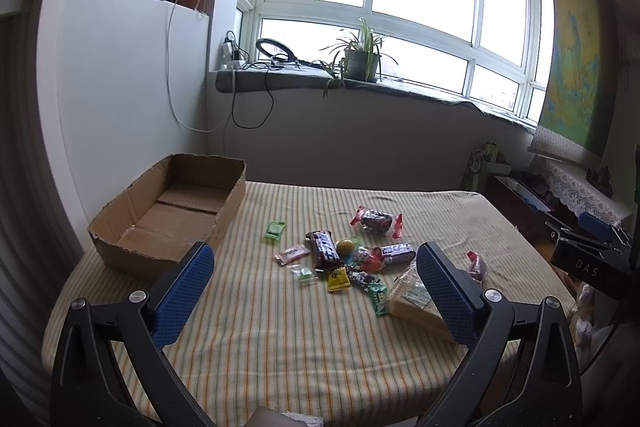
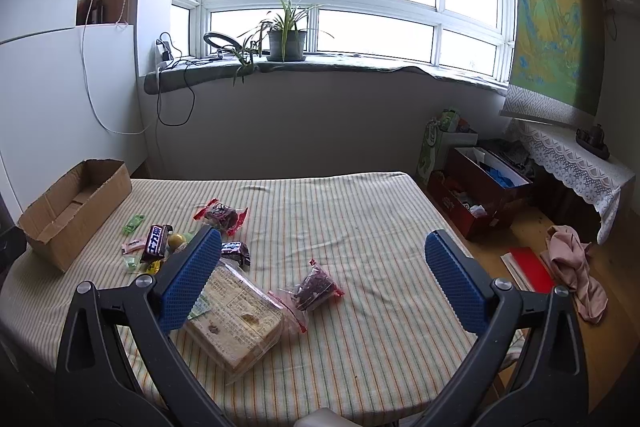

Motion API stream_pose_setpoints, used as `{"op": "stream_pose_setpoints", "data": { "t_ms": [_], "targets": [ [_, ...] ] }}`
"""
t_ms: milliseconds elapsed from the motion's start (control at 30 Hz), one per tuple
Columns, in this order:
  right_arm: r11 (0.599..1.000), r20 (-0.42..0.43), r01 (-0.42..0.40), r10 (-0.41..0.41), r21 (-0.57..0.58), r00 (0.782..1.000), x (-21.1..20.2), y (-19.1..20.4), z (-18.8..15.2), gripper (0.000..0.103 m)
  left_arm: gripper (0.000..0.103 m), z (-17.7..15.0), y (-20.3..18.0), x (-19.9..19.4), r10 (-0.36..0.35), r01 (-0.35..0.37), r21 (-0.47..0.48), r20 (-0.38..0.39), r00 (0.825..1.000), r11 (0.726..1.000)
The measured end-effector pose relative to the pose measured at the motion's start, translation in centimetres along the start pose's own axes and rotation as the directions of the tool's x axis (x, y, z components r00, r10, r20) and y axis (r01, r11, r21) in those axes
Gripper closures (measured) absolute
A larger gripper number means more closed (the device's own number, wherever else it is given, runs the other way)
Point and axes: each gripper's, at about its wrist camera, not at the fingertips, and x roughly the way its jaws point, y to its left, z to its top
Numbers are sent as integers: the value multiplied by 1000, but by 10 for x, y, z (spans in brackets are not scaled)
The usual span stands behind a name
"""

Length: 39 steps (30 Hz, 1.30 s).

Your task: Organize snacks

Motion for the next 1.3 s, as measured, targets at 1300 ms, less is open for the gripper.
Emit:
{"op": "stream_pose_setpoints", "data": {
  "t_ms": [1300],
  "targets": [
    [1000,-6,-8,8,2,1000,0,1,-1,0,2,-2,4,-1,-7,7,-22,-3,1000,1000]
  ]
}}
